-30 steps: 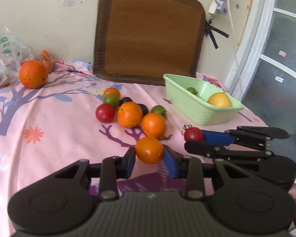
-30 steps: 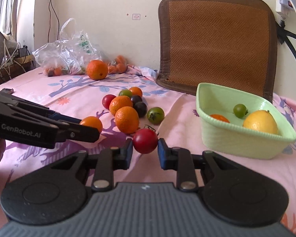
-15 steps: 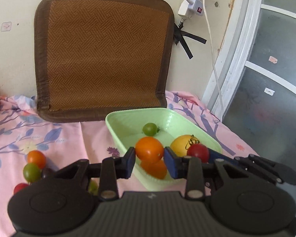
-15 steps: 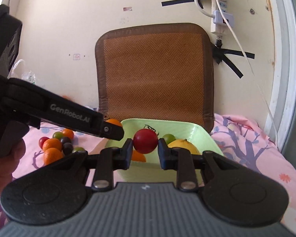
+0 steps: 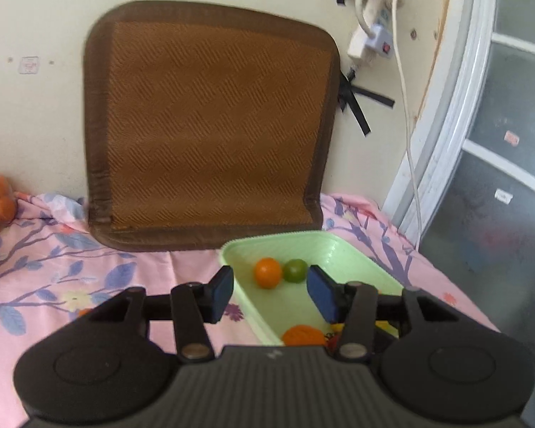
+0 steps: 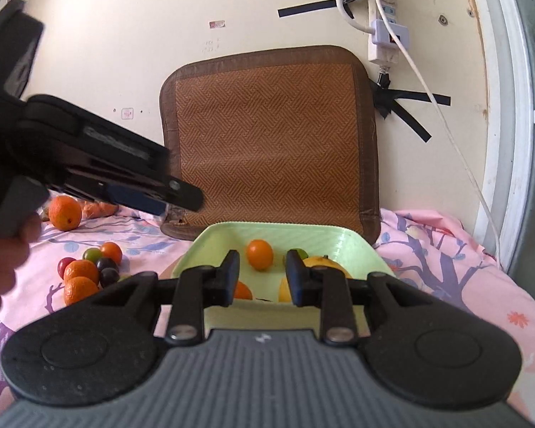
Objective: Organize fruits
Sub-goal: 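Carry both fruits over the green bowl and open both tools, then grasp an orange with the right tool while the left tool grasps another orange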
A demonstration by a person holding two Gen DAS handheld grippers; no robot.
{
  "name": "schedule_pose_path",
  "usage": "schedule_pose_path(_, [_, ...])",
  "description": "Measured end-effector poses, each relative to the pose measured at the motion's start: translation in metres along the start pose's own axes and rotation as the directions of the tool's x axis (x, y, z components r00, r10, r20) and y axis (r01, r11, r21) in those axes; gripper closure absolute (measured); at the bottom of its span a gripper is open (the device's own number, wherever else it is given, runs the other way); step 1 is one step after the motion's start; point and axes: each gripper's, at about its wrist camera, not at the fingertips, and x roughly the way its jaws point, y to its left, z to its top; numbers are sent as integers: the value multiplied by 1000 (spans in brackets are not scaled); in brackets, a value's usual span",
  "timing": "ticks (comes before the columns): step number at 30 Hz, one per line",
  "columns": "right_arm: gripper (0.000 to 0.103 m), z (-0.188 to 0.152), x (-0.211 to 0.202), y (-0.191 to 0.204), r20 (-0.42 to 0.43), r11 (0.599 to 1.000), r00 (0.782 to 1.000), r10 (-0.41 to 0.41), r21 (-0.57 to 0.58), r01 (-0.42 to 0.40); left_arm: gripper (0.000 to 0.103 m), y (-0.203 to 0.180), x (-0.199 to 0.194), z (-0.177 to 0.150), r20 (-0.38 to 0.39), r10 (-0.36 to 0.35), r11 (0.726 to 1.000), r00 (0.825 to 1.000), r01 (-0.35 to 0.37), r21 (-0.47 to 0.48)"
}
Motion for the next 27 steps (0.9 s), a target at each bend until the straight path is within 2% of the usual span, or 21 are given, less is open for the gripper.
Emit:
schedule_pose_path(4, [72, 7, -10, 8, 15, 997, 997, 79, 13, -80, 57, 51, -51, -4, 36, 109, 992, 993, -107, -66])
schedule_pose_path(6, [72, 10, -12, 17, 7, 990, 990, 141, 11, -141, 57, 74, -67, -13, 19, 166, 983, 986, -163, -86])
schedule_pose_path(8, [72, 13, -7, 32, -43, 972, 971, 234, 17, -233, 57, 94, -74, -23, -19, 206, 971, 978, -207, -116])
schedule_pose_path(10, [72, 11, 0, 46, -95, 951, 946, 310, 33, -308, 57, 112, -76, -33, -59, 202, 963, 978, -209, -169])
schedule_pose_path(12, [72, 8, 9, 59, -146, 938, 927, 346, 38, -344, 57, 122, -78, -40, -71, 165, 959, 984, -177, -222])
schedule_pose_path(14, [71, 5, 18, 73, -194, 932, 913, 359, 24, -361, 57, 121, -77, -42, -64, 128, 961, 990, -139, -237])
schedule_pose_path(17, [70, 3, 27, 92, -252, 924, 895, 368, -9, -382, 57, 103, -68, -41, -64, 92, 976, 994, -103, -193])
schedule_pose_path(20, [57, 1, 38, 103, -299, 922, 884, 358, -33, -385, 57, 87, -54, -41, -75, 96, 987, 993, -105, -125])
schedule_pose_path(23, [59, -2, 47, 111, -329, 926, 881, 340, -48, -375, 57, 80, -41, -44, -106, 90, 988, 990, -103, -117])
schedule_pose_path(24, [68, -2, 48, 111, -333, 928, 882, 334, -49, -370, 57, 78, -37, -45, -112, 92, 988, 989, -104, -110])
schedule_pose_path(27, [69, -2, 46, 104, -328, 934, 888, 323, -43, -355, 57, 70, -29, -50, -126, 110, 991, 986, -120, -68])
